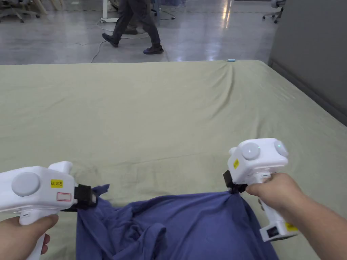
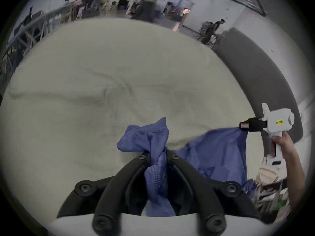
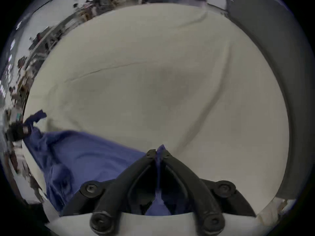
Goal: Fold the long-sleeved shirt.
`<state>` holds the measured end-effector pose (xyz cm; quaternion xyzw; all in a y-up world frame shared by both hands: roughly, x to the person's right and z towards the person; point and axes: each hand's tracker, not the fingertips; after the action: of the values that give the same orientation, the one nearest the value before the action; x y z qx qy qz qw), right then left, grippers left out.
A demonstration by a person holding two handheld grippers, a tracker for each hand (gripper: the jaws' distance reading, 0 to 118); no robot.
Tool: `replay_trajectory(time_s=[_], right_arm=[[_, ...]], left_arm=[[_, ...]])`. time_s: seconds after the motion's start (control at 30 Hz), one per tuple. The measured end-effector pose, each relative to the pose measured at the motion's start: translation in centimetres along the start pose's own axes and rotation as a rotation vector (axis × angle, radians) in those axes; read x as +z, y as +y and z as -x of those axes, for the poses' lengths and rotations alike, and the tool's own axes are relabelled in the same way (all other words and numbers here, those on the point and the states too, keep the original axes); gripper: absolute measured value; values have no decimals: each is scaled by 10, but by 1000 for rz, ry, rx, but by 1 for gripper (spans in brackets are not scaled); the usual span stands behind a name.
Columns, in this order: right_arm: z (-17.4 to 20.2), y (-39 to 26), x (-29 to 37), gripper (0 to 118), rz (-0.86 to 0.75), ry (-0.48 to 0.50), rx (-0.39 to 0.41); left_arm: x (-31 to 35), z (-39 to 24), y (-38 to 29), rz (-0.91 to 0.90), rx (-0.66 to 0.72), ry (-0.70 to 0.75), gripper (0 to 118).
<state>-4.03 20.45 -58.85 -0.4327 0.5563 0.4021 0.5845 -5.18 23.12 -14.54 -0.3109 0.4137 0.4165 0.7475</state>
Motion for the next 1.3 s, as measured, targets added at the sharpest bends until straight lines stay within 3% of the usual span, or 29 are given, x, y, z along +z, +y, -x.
replay_trajectory(time_s=[0.17,0.3,0.37,0.47,0.63,0.77,0.87,0.9,0.93,0.97,1.03,1.1,1.17,1.23,1.27,1.3], right_arm=[[1,-81,76,0,-174,58,79],[-12,-172,115,0,-192,116,38],[-17,-213,121,0,-163,153,16],[-19,-265,115,0,-88,88,19],[-24,-306,72,0,40,80,-13],[-29,-304,49,5,44,44,-5],[-36,-296,49,8,52,62,-67],[-38,-295,51,14,52,52,-58],[-40,-294,60,24,56,54,-60],[-42,-294,72,45,58,34,-55],[-47,-299,104,102,-16,-40,-85],[-50,-306,139,106,-127,4,-126],[-51,-314,159,107,-156,107,-218],[-42,-319,170,106,-202,198,-278],[-37,-320,171,104,-203,254,-298],[-29,-322,169,89,-187,301,-312]], left_arm=[[61,-49,-62,-57,-359,-29,9],[80,-84,-134,12,-665,-15,9],[79,-93,-164,114,-673,-43,9],[66,-96,-207,231,-740,-67,9],[29,-93,-249,371,-834,23,9],[29,-94,-235,376,-706,12,10],[31,-93,-232,351,-623,16,13],[39,-94,-231,315,-580,31,19],[51,-96,-229,299,-543,45,36],[68,-99,-228,289,-508,58,56],[106,-103,-227,216,-450,42,93],[140,-104,-231,112,-392,-5,103],[152,-104,-240,69,-322,-28,103],[143,-100,-252,69,-245,40,103],[132,-96,-258,96,-202,75,98],[120,-90,-264,156,-138,91,75]])
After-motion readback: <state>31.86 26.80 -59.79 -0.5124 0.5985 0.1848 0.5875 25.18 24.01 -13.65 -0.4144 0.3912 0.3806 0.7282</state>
